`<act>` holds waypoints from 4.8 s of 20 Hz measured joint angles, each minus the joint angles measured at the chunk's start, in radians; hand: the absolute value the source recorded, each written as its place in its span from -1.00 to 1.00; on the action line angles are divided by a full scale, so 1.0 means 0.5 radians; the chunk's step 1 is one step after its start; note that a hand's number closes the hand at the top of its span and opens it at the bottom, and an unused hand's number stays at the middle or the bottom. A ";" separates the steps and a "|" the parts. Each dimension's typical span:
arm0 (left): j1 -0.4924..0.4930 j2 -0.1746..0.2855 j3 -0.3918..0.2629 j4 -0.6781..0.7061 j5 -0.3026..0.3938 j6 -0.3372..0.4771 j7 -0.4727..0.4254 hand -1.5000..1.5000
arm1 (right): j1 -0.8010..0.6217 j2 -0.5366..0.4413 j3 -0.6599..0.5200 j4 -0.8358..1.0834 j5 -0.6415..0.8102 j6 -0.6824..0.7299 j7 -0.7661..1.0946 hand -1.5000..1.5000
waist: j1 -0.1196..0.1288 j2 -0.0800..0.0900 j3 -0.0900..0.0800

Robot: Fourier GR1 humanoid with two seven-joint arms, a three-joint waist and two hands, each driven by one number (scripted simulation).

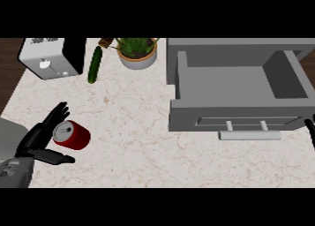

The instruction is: Pick up the can, place it into the drawer and close the drawer

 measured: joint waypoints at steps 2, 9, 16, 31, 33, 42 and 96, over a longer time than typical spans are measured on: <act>-0.041 -0.007 -0.006 0.053 -0.006 0.010 -0.015 -1.00 | -0.018 -0.006 -0.003 -0.007 0.001 0.000 0.015 -1.00 | -0.002 0.001 -0.001; -0.102 -0.081 -0.037 0.044 0.013 0.027 0.022 -1.00 | -0.008 -0.016 -0.040 -0.074 -0.053 0.019 0.074 -1.00 | 0.001 -0.001 0.000; -0.102 -0.129 -0.094 0.014 0.004 0.023 0.004 1.00 | 0.028 0.012 0.004 -0.100 -0.024 0.009 0.062 -1.00 | 0.004 -0.002 0.001; -0.107 -0.292 -0.084 -0.293 0.213 -0.071 0.284 1.00 | 0.050 0.020 -0.032 -0.089 -0.067 0.004 0.031 -1.00 | 0.015 -0.006 0.002; -0.093 -0.332 -0.012 -0.329 0.266 0.068 0.318 1.00 | 0.051 0.014 -0.045 -0.110 -0.087 0.005 0.052 -1.00 | 0.019 -0.008 0.002; 0.043 -0.569 0.099 -0.842 0.410 0.669 0.586 1.00 | 0.128 0.021 -0.053 -0.197 -0.118 0.019 0.070 -1.00 | 0.027 -0.012 0.003; -2.101 -0.749 -1.050 -0.334 0.884 1.988 1.763 1.00 | 0.003 -0.024 -0.090 -0.143 -0.131 0.020 0.070 -1.00 | -0.093 0.018 0.005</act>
